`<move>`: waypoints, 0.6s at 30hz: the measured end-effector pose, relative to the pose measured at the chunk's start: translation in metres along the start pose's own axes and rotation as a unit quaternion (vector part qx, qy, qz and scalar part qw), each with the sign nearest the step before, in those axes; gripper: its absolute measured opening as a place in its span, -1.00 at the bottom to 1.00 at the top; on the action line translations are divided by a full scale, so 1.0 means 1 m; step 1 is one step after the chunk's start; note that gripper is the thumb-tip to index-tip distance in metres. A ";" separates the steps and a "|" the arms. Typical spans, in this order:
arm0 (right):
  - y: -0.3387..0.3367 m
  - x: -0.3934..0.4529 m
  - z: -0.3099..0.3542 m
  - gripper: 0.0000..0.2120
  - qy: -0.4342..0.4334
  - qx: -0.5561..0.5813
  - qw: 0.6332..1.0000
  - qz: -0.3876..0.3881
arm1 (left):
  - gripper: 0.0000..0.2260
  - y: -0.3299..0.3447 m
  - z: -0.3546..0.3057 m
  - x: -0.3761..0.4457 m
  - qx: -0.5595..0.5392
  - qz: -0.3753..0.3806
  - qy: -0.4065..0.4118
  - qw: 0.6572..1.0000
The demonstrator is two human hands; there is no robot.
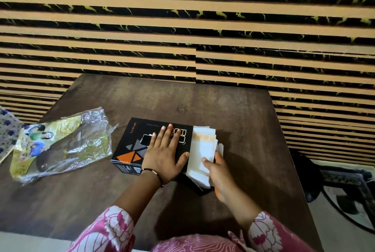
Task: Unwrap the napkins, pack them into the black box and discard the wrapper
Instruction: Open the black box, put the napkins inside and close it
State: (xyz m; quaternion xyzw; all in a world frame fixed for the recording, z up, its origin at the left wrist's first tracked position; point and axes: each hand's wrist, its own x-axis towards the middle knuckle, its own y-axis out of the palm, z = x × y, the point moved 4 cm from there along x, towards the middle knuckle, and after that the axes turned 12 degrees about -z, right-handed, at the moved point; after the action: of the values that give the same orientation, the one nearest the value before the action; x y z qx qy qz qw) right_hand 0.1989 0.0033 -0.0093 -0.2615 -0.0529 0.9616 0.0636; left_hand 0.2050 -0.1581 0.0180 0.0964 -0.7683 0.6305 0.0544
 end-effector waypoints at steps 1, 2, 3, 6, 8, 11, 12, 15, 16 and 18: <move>-0.003 0.000 0.002 -0.75 0.020 0.024 1.000 0.002 | -0.27 -0.001 0.000 0.000 0.001 0.002 0.000 1.000; -0.006 -0.001 0.002 -0.77 0.029 0.043 0.999 -0.001 | -0.27 -0.001 0.000 0.000 0.002 0.004 -0.001 1.000; -0.008 -0.002 0.003 -0.74 0.030 0.050 0.998 0.003 | -0.27 -0.001 -0.001 0.000 0.005 0.008 0.000 1.000; -0.002 -0.008 0.002 -0.44 0.056 0.038 0.990 0.120 | -0.27 0.000 -0.001 0.001 -0.001 0.010 -0.001 1.000; 0.002 -0.011 0.003 -0.40 0.061 0.035 0.982 0.176 | -0.27 0.000 0.000 0.001 -0.001 0.014 -0.001 1.000; -0.002 -0.004 0.001 -0.34 0.058 0.035 0.992 0.111 | -0.28 0.000 0.000 0.001 0.008 0.020 0.001 1.000; -0.001 -0.002 0.000 -0.31 0.062 0.034 0.993 0.098 | -0.28 0.000 0.000 0.000 0.010 0.020 0.001 1.000; 0.013 -0.009 -0.003 -0.28 0.090 0.074 0.976 0.183 | -0.27 -0.001 -0.001 0.000 0.007 0.019 0.003 1.000; 0.018 -0.012 -0.002 -0.28 0.095 0.086 0.970 0.207 | -0.27 -0.001 -0.001 0.000 0.007 0.020 0.004 1.000; 0.021 -0.010 0.001 -0.28 0.107 0.106 0.968 0.200 | -0.27 -0.002 -0.001 0.000 0.005 0.020 0.005 1.000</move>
State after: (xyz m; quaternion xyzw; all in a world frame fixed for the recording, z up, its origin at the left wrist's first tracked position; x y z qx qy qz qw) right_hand 0.2051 -0.0189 -0.0057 -0.3599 0.1102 0.9213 -0.0973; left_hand 0.2052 -0.1577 0.0199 0.0784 -0.7664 0.6360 0.0449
